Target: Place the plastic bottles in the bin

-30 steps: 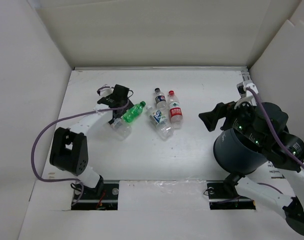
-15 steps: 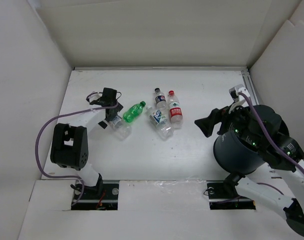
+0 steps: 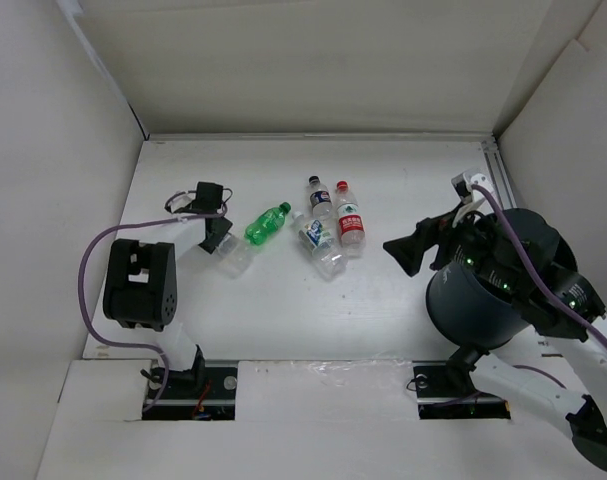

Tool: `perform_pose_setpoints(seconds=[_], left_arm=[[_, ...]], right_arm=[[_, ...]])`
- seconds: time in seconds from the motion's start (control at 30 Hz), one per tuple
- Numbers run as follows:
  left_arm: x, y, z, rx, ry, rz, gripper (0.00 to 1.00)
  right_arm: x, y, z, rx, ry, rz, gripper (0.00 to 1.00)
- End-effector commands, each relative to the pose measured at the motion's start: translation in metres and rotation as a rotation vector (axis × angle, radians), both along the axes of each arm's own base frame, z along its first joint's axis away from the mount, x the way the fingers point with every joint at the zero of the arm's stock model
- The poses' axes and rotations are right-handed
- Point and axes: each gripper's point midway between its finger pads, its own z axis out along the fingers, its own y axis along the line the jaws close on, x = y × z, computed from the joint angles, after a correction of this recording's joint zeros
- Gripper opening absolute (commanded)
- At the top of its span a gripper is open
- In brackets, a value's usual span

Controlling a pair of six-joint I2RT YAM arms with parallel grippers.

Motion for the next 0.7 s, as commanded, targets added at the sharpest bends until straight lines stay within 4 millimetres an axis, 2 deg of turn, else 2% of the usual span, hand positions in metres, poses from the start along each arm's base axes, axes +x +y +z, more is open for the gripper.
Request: perform_pose_setpoints(seconds=[0.0, 0.07, 0.1, 0.13, 0.23, 0.27, 0.3, 0.33, 0.37, 0.4, 0.43, 0.47, 0.5, 0.53, 0.57, 0.6, 0.63, 0.67], left_arm=[[-0.03, 0.009, -0.005, 0.014, 0.075, 0.031, 0.08], [-0.026, 0.014, 0.03, 0.035, 0.0, 0.049, 0.0], [-0.025, 0.015, 0.044, 0.042, -0.026, 0.03, 0.0], [-0.023, 0.014, 0.076, 0.051, -0.093, 0.022, 0.0], [-0.023, 0.004, 0.131, 0.102, -0.209, -0.061, 0.0], [-0.019, -0.002, 0.169, 0.078, -0.327, -0.1, 0.0], [-0.018, -0.017, 0.189, 0.033, -0.385, -0.184, 0.0], [-0.018, -0.024, 0.207, 0.022, -0.439, -0.245, 0.0], [-0.023, -0.031, 0.237, 0.034, -0.522, -0.332, 0.0], [-0.023, -0.055, 0.261, -0.029, -0.612, -0.461, 0.0], [-0.026, -0.065, 0.273, -0.049, -0.66, -0.528, 0.0], [-0.029, -0.075, 0.29, -0.069, -0.715, -0.583, 0.0], [-0.032, -0.084, 0.312, -0.087, -0.788, -0.64, 0.0], [-0.038, -0.097, 0.321, -0.125, -0.807, -0.715, 0.0], [-0.042, -0.102, 0.33, -0.142, -0.826, -0.746, 0.0], [-0.042, -0.108, 0.34, -0.15, -0.852, -0.784, 0.0], [-0.044, -0.116, 0.343, -0.178, -0.867, -0.832, 0.0], [-0.047, -0.12, 0.352, -0.189, -0.891, -0.859, 0.0]], right_arm=[[-0.002, 0.014, 0.015, 0.043, -0.053, 0.062, 1.0], [0.0, 0.023, 0.012, 0.044, -0.042, 0.098, 1.0], [-0.001, 0.026, 0.018, 0.061, -0.059, 0.115, 1.0], [0.001, 0.032, 0.014, 0.06, -0.051, 0.131, 1.0], [0.003, 0.049, 0.018, 0.105, -0.059, 0.19, 1.0], [0.005, 0.057, 0.02, 0.112, -0.063, 0.215, 1.0], [0.003, 0.066, 0.019, 0.131, -0.054, 0.255, 1.0], [0.005, 0.073, 0.03, 0.17, -0.079, 0.276, 1.0], [0.01, 0.083, 0.028, 0.178, -0.066, 0.297, 1.0], [0.01, 0.092, 0.031, 0.197, -0.067, 0.326, 1.0], [0.01, 0.101, 0.031, 0.219, -0.049, 0.347, 1.0], [0.017, 0.108, 0.043, 0.257, -0.075, 0.348, 1.0], [0.024, 0.122, 0.039, 0.261, -0.044, 0.358, 1.0], [0.032, 0.128, 0.041, 0.272, -0.033, 0.345, 1.0], [0.03, 0.139, 0.057, 0.312, -0.042, 0.37, 1.0], [0.04, 0.152, 0.049, 0.312, -0.011, 0.366, 1.0], [0.039, 0.163, 0.059, 0.35, -0.014, 0.379, 1.0], [0.042, 0.17, 0.056, 0.351, 0.003, 0.373, 1.0]])
